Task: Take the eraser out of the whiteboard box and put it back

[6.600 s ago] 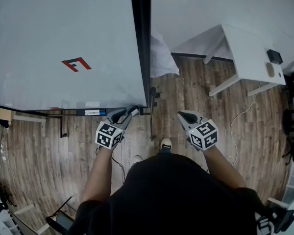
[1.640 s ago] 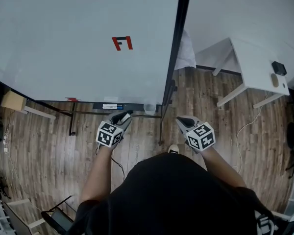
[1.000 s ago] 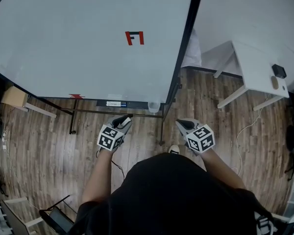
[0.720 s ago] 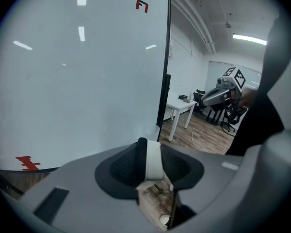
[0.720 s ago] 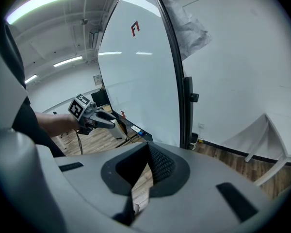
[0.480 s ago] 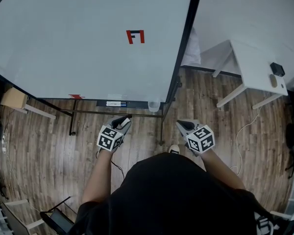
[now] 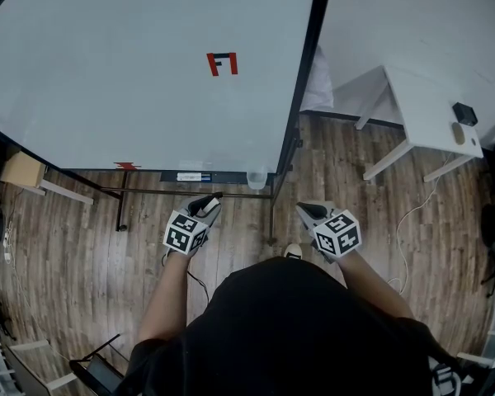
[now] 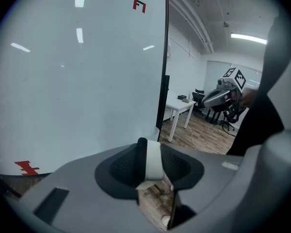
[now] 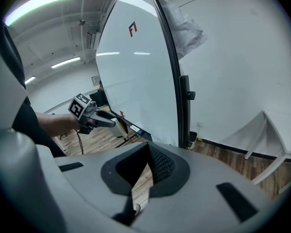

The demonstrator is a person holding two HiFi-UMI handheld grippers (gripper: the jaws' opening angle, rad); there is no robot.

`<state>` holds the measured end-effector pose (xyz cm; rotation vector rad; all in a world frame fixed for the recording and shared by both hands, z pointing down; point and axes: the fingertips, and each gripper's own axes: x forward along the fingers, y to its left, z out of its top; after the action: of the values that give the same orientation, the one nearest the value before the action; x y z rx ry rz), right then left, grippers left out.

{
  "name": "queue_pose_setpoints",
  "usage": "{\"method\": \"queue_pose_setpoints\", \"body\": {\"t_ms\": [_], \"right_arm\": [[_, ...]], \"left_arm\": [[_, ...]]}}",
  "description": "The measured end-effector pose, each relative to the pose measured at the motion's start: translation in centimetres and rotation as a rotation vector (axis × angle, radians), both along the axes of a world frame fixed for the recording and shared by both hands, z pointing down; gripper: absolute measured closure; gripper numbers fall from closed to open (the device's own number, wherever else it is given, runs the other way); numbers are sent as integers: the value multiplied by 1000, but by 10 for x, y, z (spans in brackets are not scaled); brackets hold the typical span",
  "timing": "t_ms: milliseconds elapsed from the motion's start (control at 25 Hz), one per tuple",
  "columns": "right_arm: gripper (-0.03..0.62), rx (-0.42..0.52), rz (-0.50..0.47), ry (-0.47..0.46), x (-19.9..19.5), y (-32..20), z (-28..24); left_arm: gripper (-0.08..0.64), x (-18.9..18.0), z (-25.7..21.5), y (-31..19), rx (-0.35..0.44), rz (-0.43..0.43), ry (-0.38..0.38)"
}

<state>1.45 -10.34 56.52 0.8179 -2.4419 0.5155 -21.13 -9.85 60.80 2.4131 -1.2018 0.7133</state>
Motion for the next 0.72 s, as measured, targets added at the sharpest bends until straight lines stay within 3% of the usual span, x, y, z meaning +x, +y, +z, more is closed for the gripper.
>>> {"method": "queue_pose_setpoints", "body": {"t_ms": [720], "right_arm": [[598,-4,32,1,30,-13,2]], "left_arm": [[407,46,-30,-46,46,55,42]]}}
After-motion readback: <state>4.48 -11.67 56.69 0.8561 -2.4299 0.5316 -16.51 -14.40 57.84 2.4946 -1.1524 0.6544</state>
